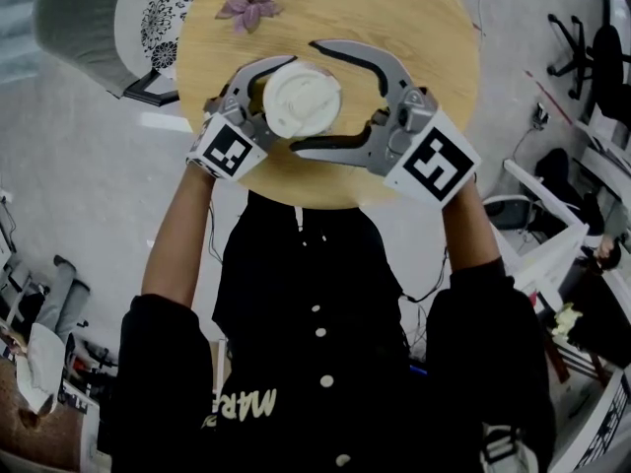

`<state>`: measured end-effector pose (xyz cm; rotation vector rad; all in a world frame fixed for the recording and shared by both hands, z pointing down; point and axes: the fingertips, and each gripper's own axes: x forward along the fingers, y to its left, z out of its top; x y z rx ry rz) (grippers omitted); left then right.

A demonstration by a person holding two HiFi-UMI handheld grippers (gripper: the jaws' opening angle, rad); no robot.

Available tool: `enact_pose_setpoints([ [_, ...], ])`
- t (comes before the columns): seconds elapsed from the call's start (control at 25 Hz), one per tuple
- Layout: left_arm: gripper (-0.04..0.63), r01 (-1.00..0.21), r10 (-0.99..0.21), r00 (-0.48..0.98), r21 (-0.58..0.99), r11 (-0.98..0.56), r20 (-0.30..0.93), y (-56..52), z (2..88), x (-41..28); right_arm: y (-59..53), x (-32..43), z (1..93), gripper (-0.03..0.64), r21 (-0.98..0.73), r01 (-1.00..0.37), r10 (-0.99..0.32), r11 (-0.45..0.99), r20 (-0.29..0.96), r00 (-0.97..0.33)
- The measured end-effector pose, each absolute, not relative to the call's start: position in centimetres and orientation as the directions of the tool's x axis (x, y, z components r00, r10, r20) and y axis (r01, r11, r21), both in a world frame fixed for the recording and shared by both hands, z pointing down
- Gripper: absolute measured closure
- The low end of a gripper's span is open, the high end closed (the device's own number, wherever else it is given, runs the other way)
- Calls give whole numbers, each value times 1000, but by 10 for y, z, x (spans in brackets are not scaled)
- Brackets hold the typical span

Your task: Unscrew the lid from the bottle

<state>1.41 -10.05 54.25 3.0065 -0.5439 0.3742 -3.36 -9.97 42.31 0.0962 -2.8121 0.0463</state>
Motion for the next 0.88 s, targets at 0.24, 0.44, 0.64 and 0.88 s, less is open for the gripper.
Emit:
enact_pose_setpoints([
  [0.24,238,-356,-341,906,15,-934,249,-100,541,14,-107,-34,421,120,-14,-384,-365,923,274,-890],
  [0.44,238,-359,-345,906,13,-933,247,-101,542,14,-105,-40,442,145,55,-427,-421,902,326,-847],
  [0.64,238,-351,-338,908,10,-936,246,-101,542,14,-101,-45,436,158,84,-262,-275,962,292,-916],
  [0.88,238,-352,-337,907,11,-936,254,-100,542,14,-87,-45,438,156,70,157,128,985,306,-943],
])
